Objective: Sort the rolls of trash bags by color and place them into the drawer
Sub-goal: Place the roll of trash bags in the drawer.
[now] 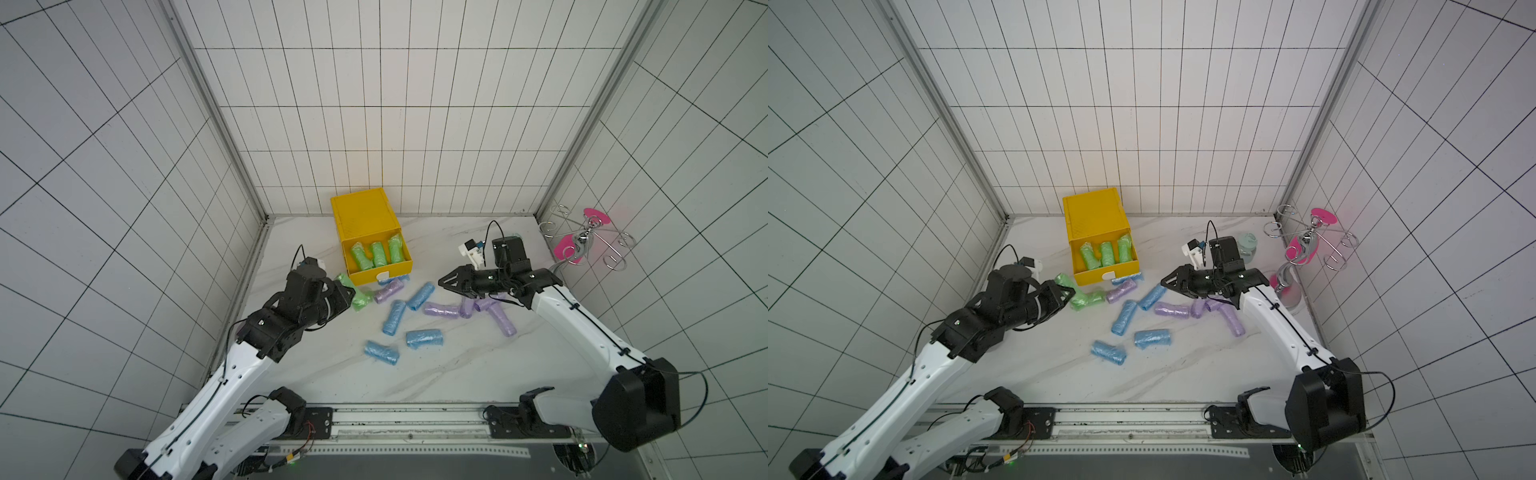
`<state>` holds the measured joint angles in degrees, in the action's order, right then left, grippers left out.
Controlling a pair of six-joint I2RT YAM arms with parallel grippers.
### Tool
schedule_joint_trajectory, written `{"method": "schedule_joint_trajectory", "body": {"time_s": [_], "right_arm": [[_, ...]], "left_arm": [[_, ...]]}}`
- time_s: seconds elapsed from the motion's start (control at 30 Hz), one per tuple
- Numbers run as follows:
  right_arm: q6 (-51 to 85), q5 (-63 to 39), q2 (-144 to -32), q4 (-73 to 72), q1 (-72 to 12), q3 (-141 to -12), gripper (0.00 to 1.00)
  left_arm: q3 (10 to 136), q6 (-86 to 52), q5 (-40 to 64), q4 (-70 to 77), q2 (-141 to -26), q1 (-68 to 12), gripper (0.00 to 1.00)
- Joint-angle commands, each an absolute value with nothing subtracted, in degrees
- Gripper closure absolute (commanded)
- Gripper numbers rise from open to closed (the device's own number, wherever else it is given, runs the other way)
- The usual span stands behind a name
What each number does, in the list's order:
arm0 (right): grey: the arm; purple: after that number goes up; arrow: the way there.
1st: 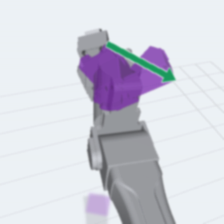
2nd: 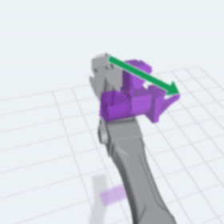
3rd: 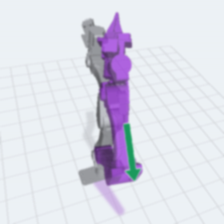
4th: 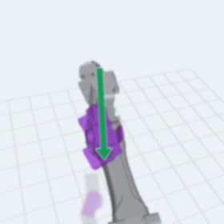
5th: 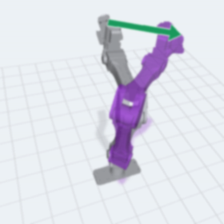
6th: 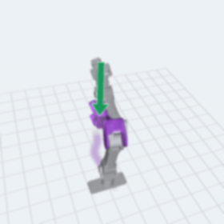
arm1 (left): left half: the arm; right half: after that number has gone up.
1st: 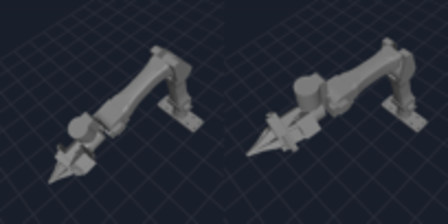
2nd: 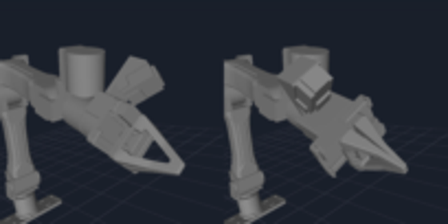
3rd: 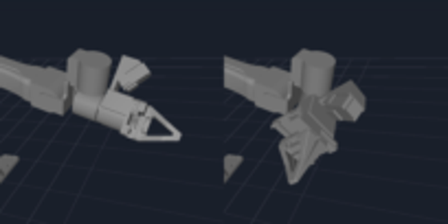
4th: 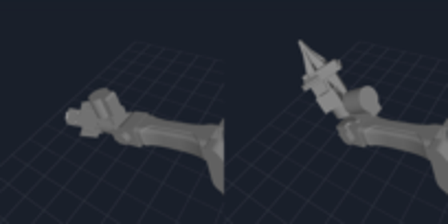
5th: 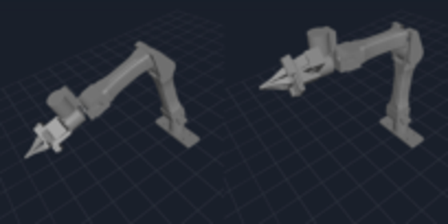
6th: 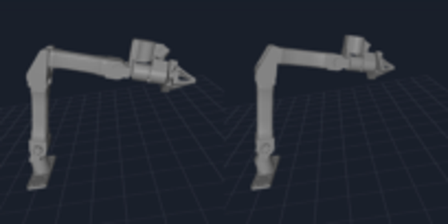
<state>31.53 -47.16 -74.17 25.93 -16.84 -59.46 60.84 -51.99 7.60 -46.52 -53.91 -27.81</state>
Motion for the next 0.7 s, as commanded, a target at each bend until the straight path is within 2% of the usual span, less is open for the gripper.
{"method": "schedule_joint_trajectory", "body": {"time_s": [0.0,0.3,0.67], "right_arm": [[29.95,-46.10,-73.75,28.82,-16.39,-63.97,0.64],[28.59,-41.13,-73.85,33.44,-19.65,-72.23,0.62],[29.98,-36.39,-80.06,33.57,-28.00,-81.80,0.62]], "left_arm": [[69.42,-40.16,13.78,-51.75,-61.38,-26.31,0.93],[88.90,-31.04,23.87,-53.63,-83.09,-22.35,0.91],[105.66,-26.70,25.05,-57.12,-101.57,-22.06,0.91]]}}
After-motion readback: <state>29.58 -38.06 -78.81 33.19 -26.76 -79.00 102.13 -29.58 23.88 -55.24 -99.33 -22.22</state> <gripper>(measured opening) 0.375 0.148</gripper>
